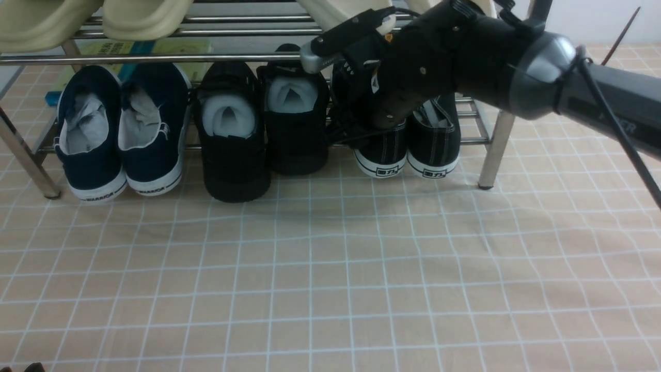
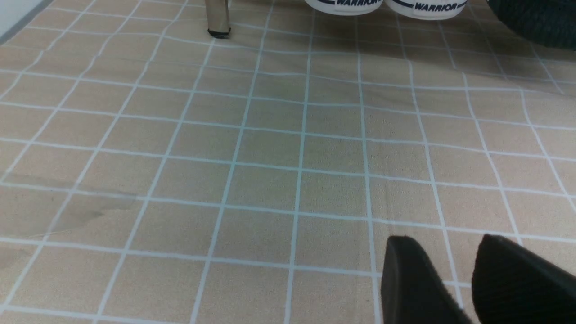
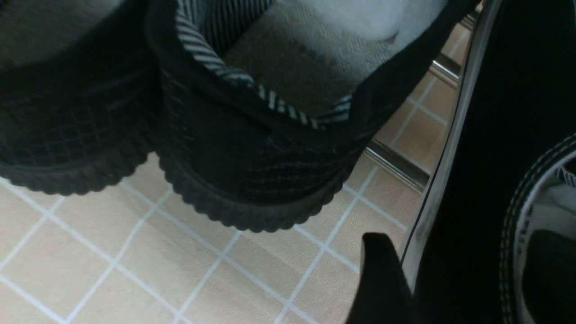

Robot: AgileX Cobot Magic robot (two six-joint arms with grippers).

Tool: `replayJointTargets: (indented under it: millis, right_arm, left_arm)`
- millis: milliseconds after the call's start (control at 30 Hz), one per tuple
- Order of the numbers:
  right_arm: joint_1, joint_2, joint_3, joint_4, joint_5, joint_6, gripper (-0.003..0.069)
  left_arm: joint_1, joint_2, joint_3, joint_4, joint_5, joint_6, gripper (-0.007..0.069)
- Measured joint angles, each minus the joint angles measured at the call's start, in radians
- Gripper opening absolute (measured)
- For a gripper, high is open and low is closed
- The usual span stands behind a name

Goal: Take the shoes off the shelf from the light coffee tablecloth by hand.

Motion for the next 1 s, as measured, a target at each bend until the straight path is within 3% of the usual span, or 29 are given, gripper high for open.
replayJointTargets:
  millis: [100,167,333,400,700,1000]
  right_arm:
    - [0.000,0.009,0.000,-0.015,-0.002,0.001,0.0389]
    - [0.000,0.014,0.000,-0.018,-0.003,0.003,0.0320]
    - [0.000,0.012,0.000,-0.031,0.003,0.007,0.0034]
    - [0.001,0.001,0.000,-0.026,0.016,0.008,0.0005]
    - [0.041,-0.125,0.000,0.022,0.186,0.008,0.0004]
    - [0.117,-0.323,0.000,0.070,0.495,0.008,0.0006]
  left_arm:
    - [0.000,0.000,0.000,0.000,0.000,0.000,0.0242]
    - [0.000,0.000,0.000,0.000,0.000,0.000,0.0242]
    - [0.000,0.000,0.000,0.000,0.000,0.000,0.0242]
    - [0.000,0.000,0.000,0.000,0.000,0.000,0.0242]
    - [0.000,0.000,0.000,0.001,0.000,0.000,0.0242]
    - [0.000,0.000,0.000,0.002,0.000,0.000,0.0242]
